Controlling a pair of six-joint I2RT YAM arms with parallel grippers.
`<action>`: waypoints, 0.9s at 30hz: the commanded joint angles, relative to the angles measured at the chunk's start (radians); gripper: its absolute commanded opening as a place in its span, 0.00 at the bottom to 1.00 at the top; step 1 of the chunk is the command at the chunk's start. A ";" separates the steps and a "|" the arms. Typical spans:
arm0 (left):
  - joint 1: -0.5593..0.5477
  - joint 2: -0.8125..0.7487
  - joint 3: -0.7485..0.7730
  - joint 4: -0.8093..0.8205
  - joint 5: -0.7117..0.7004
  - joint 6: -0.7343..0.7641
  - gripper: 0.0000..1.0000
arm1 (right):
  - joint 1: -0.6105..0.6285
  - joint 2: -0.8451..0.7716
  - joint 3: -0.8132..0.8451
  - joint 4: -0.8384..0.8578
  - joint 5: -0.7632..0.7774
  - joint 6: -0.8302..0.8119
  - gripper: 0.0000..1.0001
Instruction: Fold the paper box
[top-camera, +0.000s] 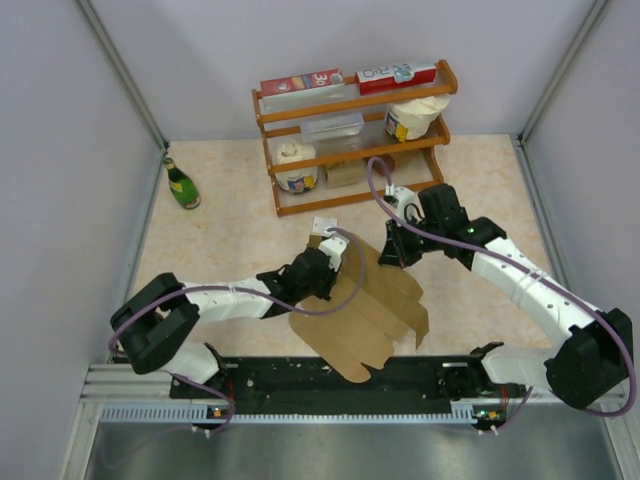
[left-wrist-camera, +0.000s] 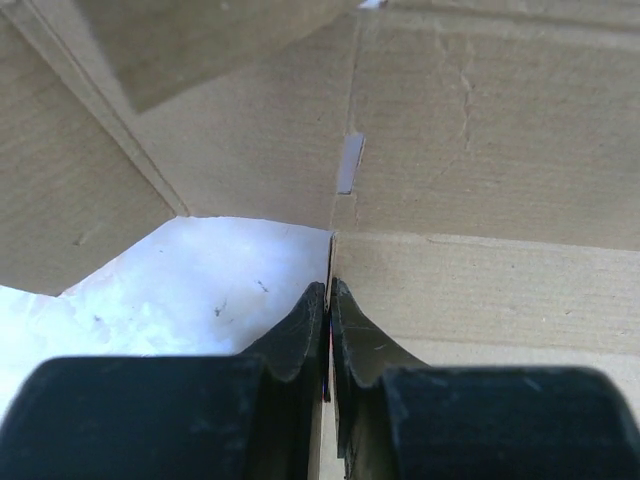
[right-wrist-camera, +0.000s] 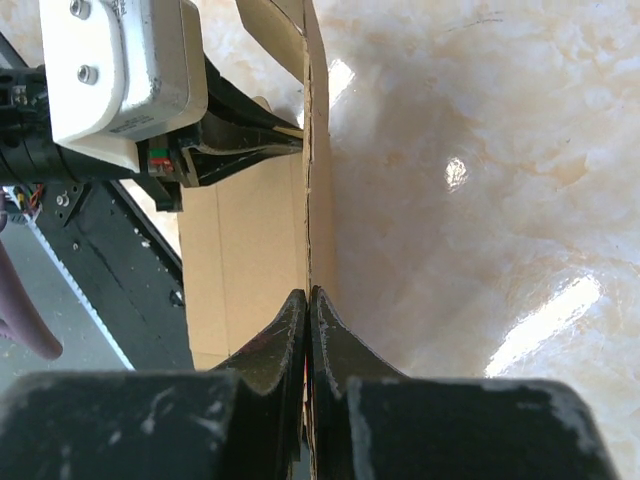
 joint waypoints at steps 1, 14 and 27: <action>-0.036 0.013 0.066 -0.001 -0.117 -0.014 0.08 | 0.008 0.006 0.002 0.058 -0.017 0.019 0.00; -0.139 0.083 0.135 -0.074 -0.304 -0.024 0.13 | 0.008 0.028 -0.002 0.081 -0.034 0.042 0.00; -0.240 0.166 0.200 -0.130 -0.443 -0.032 0.18 | 0.010 0.039 -0.012 0.101 -0.049 0.060 0.00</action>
